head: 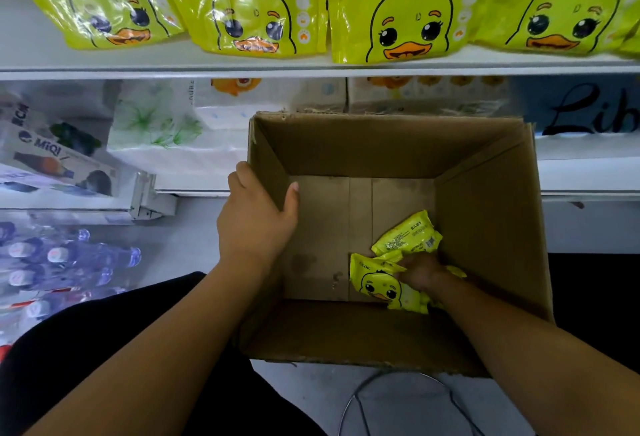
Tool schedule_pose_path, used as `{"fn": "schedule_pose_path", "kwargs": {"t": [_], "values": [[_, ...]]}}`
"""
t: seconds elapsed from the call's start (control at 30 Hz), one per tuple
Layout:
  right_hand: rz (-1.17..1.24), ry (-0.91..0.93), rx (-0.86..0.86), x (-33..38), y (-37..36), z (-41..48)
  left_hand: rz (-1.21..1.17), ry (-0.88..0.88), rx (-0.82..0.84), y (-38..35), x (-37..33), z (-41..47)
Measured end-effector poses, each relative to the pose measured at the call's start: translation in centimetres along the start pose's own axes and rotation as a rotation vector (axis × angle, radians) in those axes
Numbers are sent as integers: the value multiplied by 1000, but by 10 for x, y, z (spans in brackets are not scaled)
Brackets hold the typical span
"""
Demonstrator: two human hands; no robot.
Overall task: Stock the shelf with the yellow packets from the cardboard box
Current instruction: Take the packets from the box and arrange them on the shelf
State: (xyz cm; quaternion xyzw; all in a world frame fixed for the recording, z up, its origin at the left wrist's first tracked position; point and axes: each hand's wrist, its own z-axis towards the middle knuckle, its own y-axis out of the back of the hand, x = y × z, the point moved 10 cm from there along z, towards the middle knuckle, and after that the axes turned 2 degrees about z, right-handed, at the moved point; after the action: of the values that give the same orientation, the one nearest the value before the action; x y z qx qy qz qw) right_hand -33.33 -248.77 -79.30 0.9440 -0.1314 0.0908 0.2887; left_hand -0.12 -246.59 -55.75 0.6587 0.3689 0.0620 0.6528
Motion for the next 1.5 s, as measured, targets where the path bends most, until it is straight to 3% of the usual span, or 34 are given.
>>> {"fn": "schedule_pose_path", "kwargs": {"t": [0.13, 0.33, 0.43, 0.53, 0.6, 0.67, 0.7, 0.77, 0.93, 1.17, 1.37, 1.5], "values": [[133, 33, -18, 15, 5, -7, -23, 4, 32, -1, 6, 3], [535, 197, -65, 48, 55, -58, -265, 68, 102, 4, 13, 3], [701, 267, -20, 63, 87, -87, -317, 71, -26, 23, -2, -16], [878, 386, 36, 83, 123, -127, -620, 99, -174, 45, -30, -57], [981, 471, 132, 97, 143, -160, -886, 219, -39, 32, -50, -83], [1009, 563, 208, 108, 159, -194, -1160, 341, 257, 4, -75, -110], [1015, 597, 228, 111, 165, -210, -1279, 336, 402, -8, -92, -124], [1012, 652, 245, 111, 174, -233, -1409, 240, 529, -15, -124, -151], [1020, 671, 117, 87, 191, -251, -1488, 187, 431, -10, -151, -183], [1345, 588, 52, 43, 208, -245, -1443, 116, 335, -6, -162, -192], [1325, 683, -37, 30, 247, -249, -1346, 30, 338, -5, -171, -184], [1319, 721, -90, 24, 259, -250, -1302, 114, 319, -5, -166, -183]]}}
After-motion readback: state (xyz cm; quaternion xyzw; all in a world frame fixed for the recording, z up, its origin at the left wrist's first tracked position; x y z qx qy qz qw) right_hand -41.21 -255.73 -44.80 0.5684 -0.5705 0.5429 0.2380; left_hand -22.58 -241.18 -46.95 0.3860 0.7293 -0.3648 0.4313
